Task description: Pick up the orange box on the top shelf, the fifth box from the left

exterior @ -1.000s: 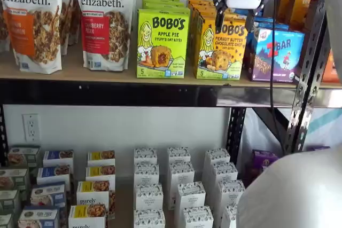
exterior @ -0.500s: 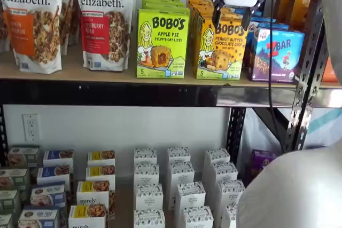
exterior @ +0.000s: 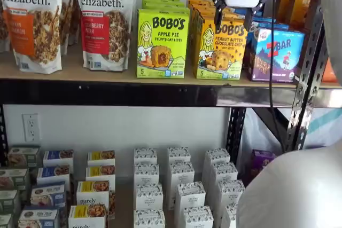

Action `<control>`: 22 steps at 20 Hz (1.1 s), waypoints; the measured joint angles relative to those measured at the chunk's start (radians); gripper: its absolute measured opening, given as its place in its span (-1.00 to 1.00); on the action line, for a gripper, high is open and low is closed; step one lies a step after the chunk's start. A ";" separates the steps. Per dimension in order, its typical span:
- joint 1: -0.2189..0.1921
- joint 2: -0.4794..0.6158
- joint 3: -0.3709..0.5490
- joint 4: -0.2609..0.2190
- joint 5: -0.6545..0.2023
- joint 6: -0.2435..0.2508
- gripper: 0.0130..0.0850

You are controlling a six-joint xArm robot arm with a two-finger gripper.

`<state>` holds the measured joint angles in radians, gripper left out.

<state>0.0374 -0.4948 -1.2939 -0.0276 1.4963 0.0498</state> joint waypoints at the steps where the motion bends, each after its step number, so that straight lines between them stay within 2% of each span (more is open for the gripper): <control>1: -0.003 -0.002 0.001 0.000 -0.002 -0.003 1.00; 10: -0.028 -0.005 0.002 0.018 -0.006 -0.028 1.00; 22: -0.019 0.005 -0.010 0.019 -0.001 -0.020 1.00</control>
<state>0.0180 -0.4896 -1.3042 -0.0082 1.4950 0.0294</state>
